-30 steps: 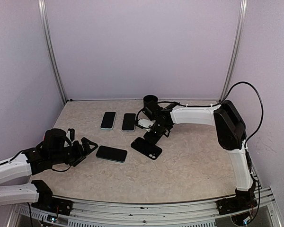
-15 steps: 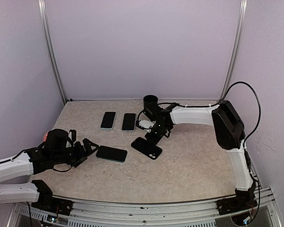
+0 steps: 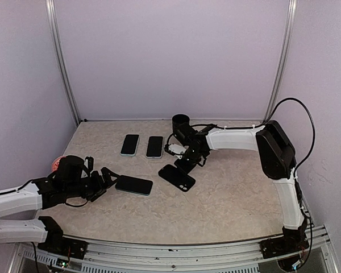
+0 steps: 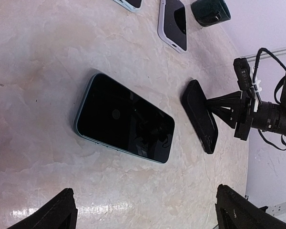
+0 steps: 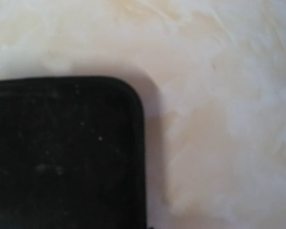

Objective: Put the phone into the phone case
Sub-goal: Pick up the phone case from the center of the board, then place the phone case at the center of the board.

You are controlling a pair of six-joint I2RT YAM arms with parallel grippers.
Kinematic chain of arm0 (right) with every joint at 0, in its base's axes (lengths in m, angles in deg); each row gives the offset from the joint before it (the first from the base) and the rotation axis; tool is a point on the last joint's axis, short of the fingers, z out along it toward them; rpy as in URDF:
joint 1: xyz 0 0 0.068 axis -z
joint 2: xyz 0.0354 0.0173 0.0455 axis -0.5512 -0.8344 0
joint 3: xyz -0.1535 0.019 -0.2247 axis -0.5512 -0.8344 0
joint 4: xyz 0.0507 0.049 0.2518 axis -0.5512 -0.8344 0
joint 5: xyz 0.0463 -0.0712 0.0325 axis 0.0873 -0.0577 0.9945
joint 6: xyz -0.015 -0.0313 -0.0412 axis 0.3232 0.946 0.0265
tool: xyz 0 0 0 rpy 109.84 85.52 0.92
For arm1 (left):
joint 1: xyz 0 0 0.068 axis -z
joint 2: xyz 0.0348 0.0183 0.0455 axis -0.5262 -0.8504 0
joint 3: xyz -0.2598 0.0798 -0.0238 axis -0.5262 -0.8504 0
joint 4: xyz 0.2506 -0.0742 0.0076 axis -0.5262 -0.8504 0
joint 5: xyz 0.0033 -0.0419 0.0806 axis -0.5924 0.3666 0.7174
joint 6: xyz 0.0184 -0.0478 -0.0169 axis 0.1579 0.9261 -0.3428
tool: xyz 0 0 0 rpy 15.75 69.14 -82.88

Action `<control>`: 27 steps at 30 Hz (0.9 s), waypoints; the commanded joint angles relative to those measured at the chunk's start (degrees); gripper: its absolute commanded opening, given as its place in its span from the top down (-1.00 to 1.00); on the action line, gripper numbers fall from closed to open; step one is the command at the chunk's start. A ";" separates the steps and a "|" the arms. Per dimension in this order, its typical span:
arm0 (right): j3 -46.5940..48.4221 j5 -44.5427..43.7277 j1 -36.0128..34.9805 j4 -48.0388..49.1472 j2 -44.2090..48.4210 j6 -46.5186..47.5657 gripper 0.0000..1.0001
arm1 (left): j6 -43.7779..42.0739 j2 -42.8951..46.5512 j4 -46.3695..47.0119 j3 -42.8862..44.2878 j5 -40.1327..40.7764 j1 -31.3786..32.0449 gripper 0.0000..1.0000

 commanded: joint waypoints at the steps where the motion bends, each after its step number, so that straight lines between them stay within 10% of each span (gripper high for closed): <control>1: -2.65 0.23 0.37 1.14 4.87 -8.84 1.00 | 0.39 -0.23 2.68 -1.54 -0.98 -0.49 -0.98; 23: -29.30 -12.71 -1.54 11.02 18.13 -60.65 1.00 | -0.10 -0.62 6.89 -4.64 -2.01 -0.58 -0.98; 27: -30.94 -14.04 -2.65 12.48 20.91 -63.28 0.54 | -0.15 -0.22 6.63 -5.09 -2.16 -0.58 -0.98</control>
